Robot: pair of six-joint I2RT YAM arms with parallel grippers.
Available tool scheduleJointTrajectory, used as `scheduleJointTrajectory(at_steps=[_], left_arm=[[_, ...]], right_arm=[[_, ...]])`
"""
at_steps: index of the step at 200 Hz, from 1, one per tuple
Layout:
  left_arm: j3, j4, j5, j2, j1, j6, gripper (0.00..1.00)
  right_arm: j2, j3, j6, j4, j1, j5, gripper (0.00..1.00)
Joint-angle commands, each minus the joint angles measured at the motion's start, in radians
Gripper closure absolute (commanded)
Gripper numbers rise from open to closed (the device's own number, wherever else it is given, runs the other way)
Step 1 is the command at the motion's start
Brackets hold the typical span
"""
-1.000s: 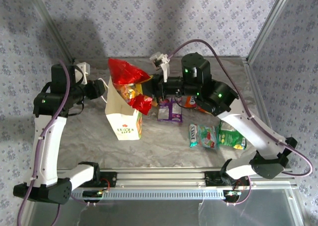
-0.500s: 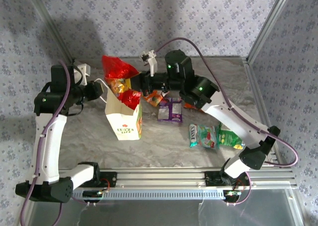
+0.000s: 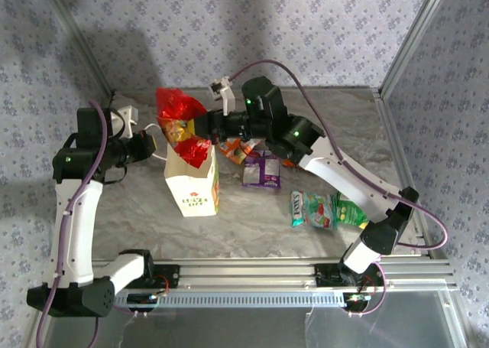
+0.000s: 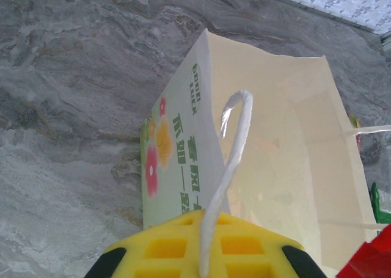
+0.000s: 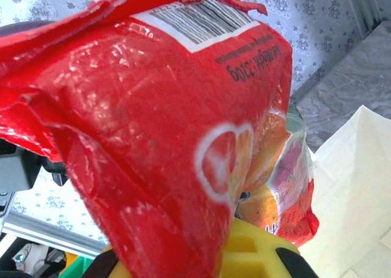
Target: Place the snacks into the paper bag
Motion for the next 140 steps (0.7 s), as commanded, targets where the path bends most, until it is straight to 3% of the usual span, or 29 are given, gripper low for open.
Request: scheduleJointTrajectory(at_steps=[1, 140], left_arm=[[-0.005, 0.0, 0.026, -0.023, 0.014, 0.008, 0.93], [-0.037, 0.0, 0.055, -0.059, 0.023, 0.014, 0.94]], right_arm=[[-0.01, 0.062, 0.027, 0.062, 0.019, 0.032, 0.98], [0.052, 0.036, 0.149, -0.02, 0.036, 0.112, 0.98]])
